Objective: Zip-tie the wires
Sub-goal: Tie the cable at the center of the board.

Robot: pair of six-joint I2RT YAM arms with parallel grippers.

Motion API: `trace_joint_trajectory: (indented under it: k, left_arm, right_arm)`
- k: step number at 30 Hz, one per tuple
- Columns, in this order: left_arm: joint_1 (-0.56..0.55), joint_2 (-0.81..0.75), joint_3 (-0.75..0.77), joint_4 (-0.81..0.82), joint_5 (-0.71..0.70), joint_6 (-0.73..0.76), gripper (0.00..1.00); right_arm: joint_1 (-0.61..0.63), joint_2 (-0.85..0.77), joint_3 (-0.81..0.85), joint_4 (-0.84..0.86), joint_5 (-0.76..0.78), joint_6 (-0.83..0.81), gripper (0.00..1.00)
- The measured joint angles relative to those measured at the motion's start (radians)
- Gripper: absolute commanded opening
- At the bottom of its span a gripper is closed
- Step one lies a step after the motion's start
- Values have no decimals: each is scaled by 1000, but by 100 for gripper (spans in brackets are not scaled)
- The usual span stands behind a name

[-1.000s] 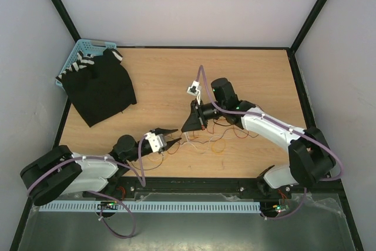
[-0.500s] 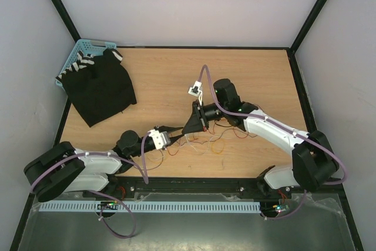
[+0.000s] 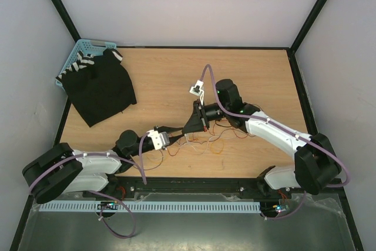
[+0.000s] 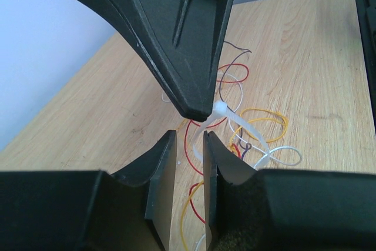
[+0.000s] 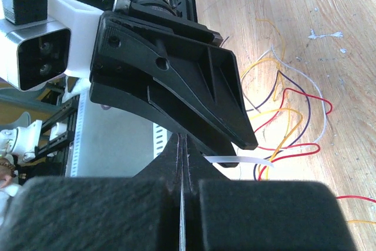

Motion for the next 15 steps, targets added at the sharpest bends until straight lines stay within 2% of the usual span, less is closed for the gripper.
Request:
trace_joint_trajectory:
  k: [8,12,15]
  left_arm:
    - [-12,-29,6,0,16,-5,25]
    - [-19,-30,14,0,26,-8,21]
    - [-24,-30,15,-2,25,-10,14]
  right_arm:
    - [0,0,-9,33,1,25,0]
    - [0,0,-17,47,1,40,0]
    - [0,-2,-21,55,0,50,0]
